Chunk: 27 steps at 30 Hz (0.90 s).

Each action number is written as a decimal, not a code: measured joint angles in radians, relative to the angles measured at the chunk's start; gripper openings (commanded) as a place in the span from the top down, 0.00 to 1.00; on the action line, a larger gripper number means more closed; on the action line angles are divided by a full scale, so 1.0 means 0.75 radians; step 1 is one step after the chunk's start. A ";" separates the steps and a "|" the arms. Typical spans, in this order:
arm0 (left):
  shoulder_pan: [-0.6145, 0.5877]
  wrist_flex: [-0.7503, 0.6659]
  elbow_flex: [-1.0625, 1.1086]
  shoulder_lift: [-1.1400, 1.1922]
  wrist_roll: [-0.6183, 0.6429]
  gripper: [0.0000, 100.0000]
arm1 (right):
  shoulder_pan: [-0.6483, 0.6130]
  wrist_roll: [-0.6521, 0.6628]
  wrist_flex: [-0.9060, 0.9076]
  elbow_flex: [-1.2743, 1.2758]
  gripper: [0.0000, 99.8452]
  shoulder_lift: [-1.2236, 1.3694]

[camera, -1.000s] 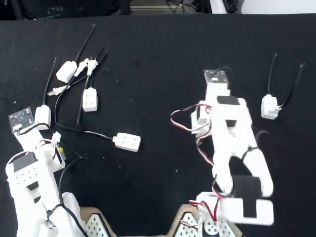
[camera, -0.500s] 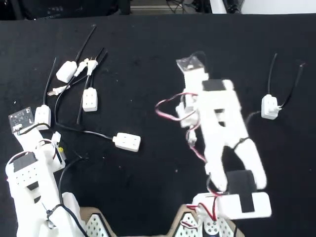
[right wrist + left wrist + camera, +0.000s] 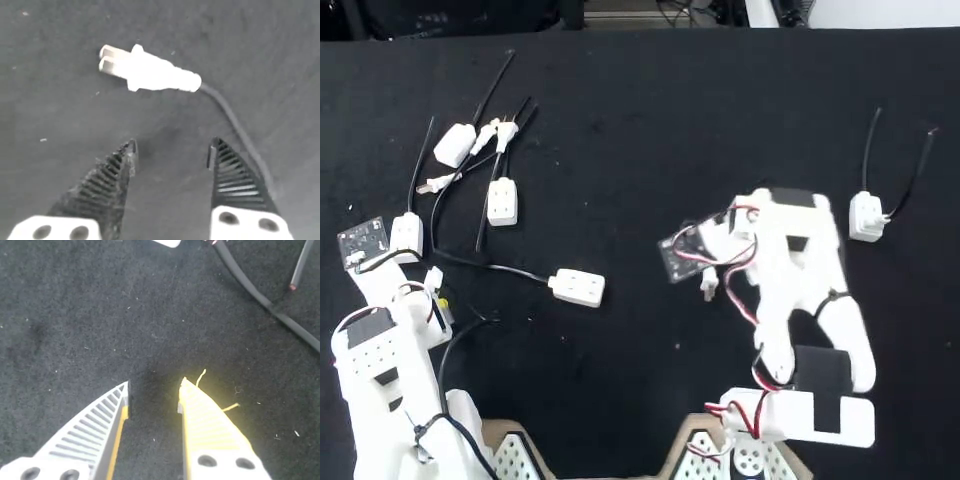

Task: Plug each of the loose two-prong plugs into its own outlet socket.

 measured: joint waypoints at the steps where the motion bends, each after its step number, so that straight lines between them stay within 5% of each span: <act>1: 0.000 0.000 0.000 0.000 0.000 0.83 | -0.018 0.010 -0.029 0.014 0.79 0.000; 17: 0.000 0.000 0.000 0.000 0.000 0.83 | -0.272 0.025 -0.207 0.264 0.79 -0.041; 22: 0.000 0.000 0.000 0.000 0.000 0.83 | -0.272 0.025 -0.194 0.307 1.00 -0.155; 27: 0.000 0.000 0.000 0.000 0.000 0.83 | -0.280 -0.049 -0.188 0.344 0.99 -0.225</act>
